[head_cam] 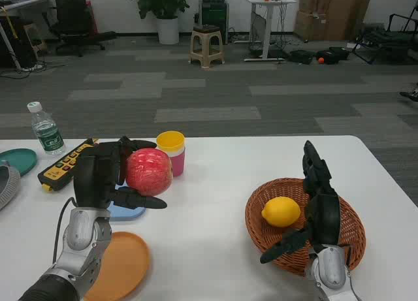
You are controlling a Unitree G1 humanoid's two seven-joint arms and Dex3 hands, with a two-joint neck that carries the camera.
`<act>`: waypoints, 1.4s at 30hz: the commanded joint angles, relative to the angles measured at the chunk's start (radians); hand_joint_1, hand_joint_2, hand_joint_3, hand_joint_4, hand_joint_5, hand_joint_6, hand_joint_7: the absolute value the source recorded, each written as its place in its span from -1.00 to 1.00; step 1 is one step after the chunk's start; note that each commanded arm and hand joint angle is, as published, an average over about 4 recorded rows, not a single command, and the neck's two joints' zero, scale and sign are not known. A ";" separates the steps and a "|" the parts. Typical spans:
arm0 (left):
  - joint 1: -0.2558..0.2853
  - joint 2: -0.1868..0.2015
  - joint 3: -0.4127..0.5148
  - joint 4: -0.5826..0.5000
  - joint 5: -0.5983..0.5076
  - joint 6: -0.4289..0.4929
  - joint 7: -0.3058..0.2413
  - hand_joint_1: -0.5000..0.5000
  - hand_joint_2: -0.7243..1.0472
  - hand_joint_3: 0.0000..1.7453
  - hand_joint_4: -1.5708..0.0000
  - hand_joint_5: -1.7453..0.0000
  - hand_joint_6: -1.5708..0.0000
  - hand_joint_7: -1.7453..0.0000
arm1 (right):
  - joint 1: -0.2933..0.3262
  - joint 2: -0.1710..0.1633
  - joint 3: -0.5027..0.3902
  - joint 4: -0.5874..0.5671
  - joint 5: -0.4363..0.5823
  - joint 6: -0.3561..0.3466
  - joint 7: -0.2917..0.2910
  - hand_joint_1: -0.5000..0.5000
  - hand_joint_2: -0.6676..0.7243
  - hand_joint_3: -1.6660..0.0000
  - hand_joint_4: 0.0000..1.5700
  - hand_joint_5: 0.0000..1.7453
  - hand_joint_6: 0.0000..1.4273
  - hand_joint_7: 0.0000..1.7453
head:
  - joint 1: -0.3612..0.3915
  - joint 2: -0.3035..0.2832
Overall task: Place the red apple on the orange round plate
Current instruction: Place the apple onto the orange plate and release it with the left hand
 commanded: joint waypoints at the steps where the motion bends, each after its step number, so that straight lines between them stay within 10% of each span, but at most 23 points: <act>1: 0.013 -0.005 -0.006 -0.004 0.004 -0.010 0.007 -0.82 0.60 -1.00 -0.95 -1.00 -1.00 -0.92 | 0.012 0.004 -0.001 0.005 0.007 -0.004 -0.004 -0.50 0.88 1.00 -1.00 -1.00 -1.00 -1.00 | -0.003 -0.008; 24: 0.021 0.000 -0.010 -0.003 0.000 -0.010 0.007 -0.82 0.60 -1.00 -0.95 -1.00 -1.00 -0.92 | 0.017 0.004 -0.004 0.002 0.007 -0.004 -0.004 -0.46 0.82 1.00 -1.00 -1.00 -1.00 -1.00 | -0.006 -0.020; 42: 0.296 0.108 0.003 0.058 -0.046 -0.001 -0.005 -0.82 0.60 -1.00 -1.00 -1.00 -1.00 -0.92 | 0.020 0.001 -0.003 0.015 0.007 -0.004 -0.004 -0.42 0.82 1.00 -1.00 -1.00 -1.00 -1.00 | 0.038 -0.052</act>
